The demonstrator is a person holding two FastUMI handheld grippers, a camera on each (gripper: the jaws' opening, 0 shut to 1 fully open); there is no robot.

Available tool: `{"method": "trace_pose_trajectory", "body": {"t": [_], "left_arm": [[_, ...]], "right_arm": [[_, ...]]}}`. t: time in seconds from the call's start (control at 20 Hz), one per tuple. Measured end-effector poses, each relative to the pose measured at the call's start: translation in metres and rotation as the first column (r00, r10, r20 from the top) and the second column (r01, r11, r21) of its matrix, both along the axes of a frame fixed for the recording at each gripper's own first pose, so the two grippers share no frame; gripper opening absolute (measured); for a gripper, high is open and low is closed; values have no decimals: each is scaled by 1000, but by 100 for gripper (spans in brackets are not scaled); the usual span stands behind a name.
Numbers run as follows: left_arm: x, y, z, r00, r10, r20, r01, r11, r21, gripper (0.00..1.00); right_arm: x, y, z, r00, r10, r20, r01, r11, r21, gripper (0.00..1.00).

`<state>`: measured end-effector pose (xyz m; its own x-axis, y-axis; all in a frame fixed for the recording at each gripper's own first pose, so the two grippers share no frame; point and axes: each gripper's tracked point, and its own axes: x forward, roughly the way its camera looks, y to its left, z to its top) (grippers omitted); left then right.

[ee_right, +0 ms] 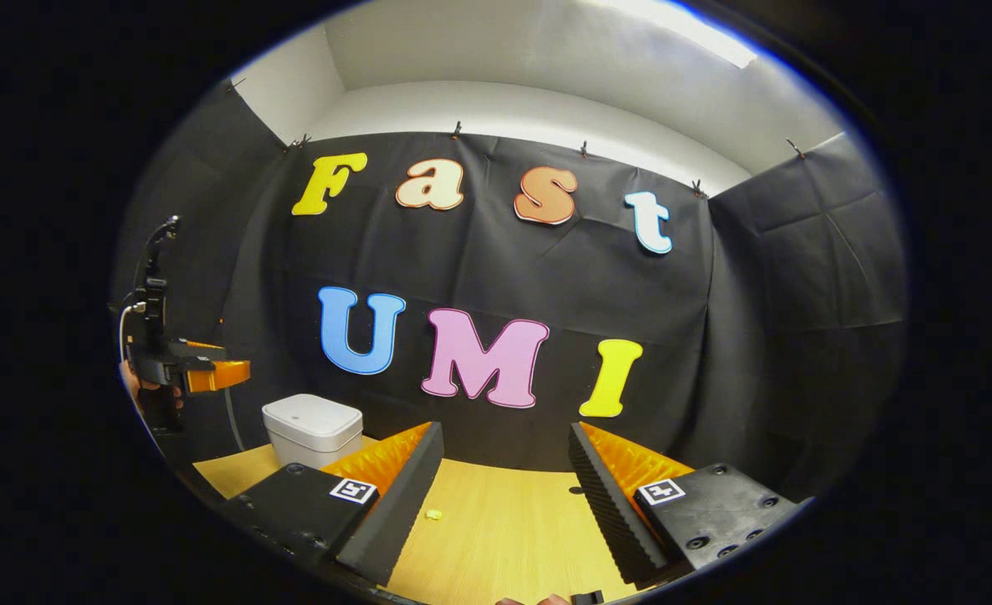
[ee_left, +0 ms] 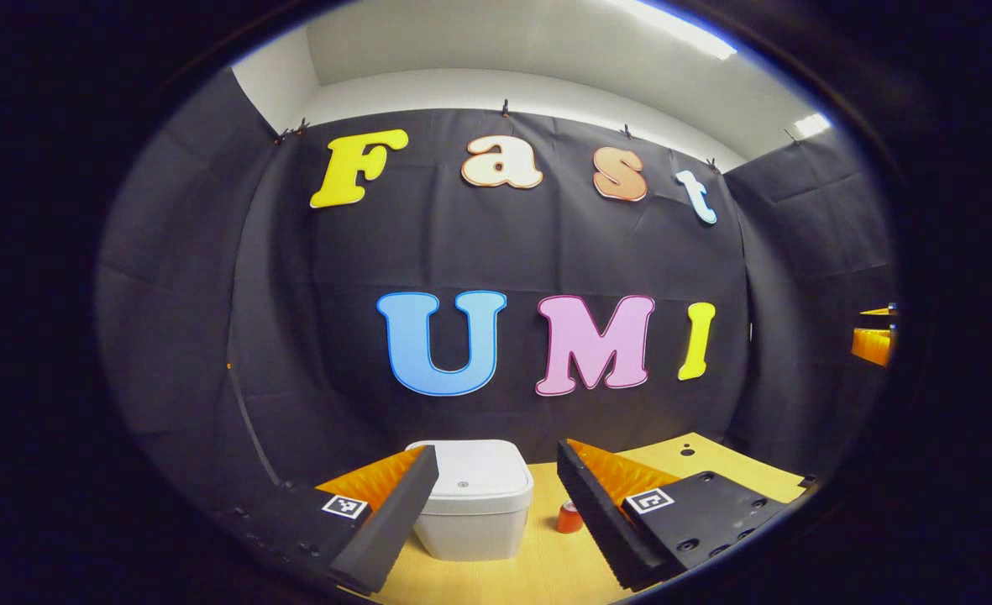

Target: Press the lid of the desktop garbage bin to open it, pick up the crumpled paper on the desktop and throw it into the bin, then pick up the pop can on the desktop and drop it into the bin, and finally close the garbage bin lid.

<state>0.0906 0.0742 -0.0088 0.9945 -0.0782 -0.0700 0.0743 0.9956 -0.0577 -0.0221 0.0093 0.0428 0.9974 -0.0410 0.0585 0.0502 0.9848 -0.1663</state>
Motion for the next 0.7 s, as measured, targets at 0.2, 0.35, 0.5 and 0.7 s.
{"method": "trace_pose_trajectory", "body": {"t": [0.2,0.35,0.5,0.7], "left_arm": [[44,8,-21,999,-6,-49,2,998,-69,96],[76,15,-37,997,-14,-76,10,999,-51,96],[101,19,-59,992,-17,-124,13,999,-34,96],[128,25,-94,980,0,-199,-2,1000,-9,96]], "right_arm": [[7,1,-4,999,-15,-33,15,1000,16,96],[14,0,-10,998,-24,-53,26,999,26,96],[26,3,-19,997,-17,-71,20,999,33,96],[53,7,-31,995,11,-100,-6,999,49,96]]}}
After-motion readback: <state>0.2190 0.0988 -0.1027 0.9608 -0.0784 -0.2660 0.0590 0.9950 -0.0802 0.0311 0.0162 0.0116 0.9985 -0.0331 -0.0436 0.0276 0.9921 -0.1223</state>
